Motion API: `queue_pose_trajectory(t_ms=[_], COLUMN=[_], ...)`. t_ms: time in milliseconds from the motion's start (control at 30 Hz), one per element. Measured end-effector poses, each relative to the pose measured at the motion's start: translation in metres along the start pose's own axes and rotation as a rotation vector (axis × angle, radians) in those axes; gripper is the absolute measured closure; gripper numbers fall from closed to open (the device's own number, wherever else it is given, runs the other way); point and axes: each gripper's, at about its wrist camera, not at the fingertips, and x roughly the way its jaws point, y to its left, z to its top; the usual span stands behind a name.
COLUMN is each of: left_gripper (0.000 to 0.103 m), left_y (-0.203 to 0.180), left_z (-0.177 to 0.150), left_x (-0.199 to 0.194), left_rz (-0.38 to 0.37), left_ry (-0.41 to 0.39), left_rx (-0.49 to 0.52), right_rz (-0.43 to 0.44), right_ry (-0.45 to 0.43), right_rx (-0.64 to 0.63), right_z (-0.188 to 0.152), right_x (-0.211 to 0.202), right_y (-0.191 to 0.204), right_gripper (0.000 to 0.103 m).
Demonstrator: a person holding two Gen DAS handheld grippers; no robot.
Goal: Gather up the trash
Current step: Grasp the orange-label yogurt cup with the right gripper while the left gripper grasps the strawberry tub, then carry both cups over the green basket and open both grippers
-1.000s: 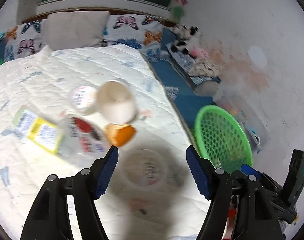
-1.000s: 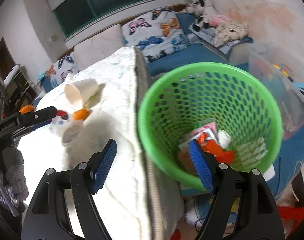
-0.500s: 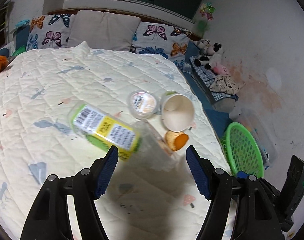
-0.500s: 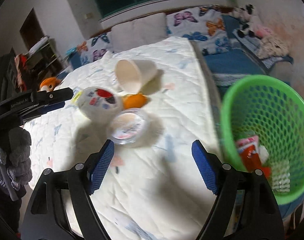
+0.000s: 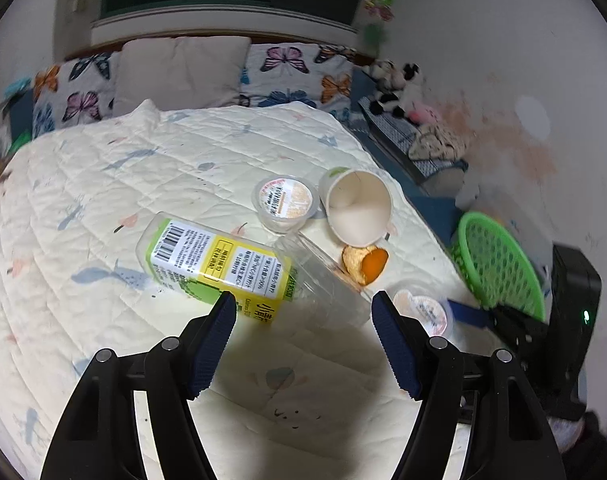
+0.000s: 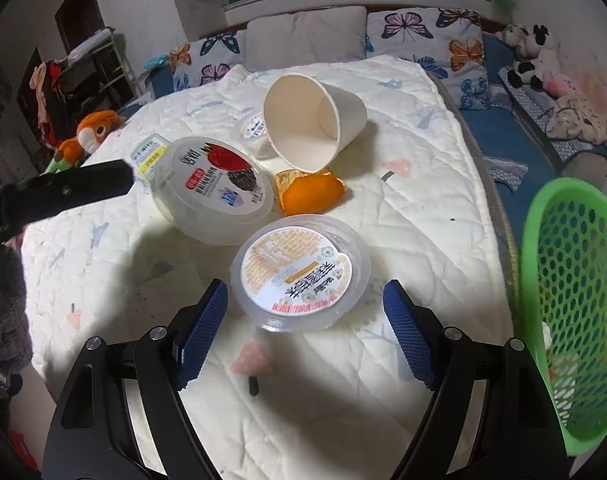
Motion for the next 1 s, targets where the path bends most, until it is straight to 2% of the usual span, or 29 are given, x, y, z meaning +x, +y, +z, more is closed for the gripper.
queue_pose_trajectory(t_ms=[67, 233, 300, 533, 800, 1000], left_gripper=[0.031, 0.026, 0.025, 0.019, 0.014, 0.013], left_y=[-0.002, -0.006, -0.009, -0.017, -0.029, -0.03], left_z=[-0.001, 0.002, 0.003, 0.006, 0.015, 0.024], left_x=[0.001, 0.006, 0.009, 0.021, 0.035, 0.048], left_rz=[0.0, -0.017, -0.024, -0.073, -0.087, -0.106], left_ry=[-0.001, 0.005, 0.007, 0.038, 0.087, 0.135], left_rx=[0.032, 0.105, 0.138, 0.28, 0.477, 0.55], right_rz=[0.005, 0.029, 0.027, 0.02, 0.012, 0.01], right_ry=[-0.003, -0.013, -0.017, -0.036, -0.056, -0.059], right_rx=[0.005, 0.006, 0.005, 0.021, 0.067, 0.072], right_z=[0.0, 0.001, 0.001, -0.006, -0.011, -0.012], right_x=[0.002, -0.003, -0.007, -0.026, -0.05, -0.056], right_y=[-0.002, -0.003, -0.002, -0.013, -0.03, -0.03], right_gripper=[0.024, 0.037, 0.039, 0.039, 0.039, 0.039])
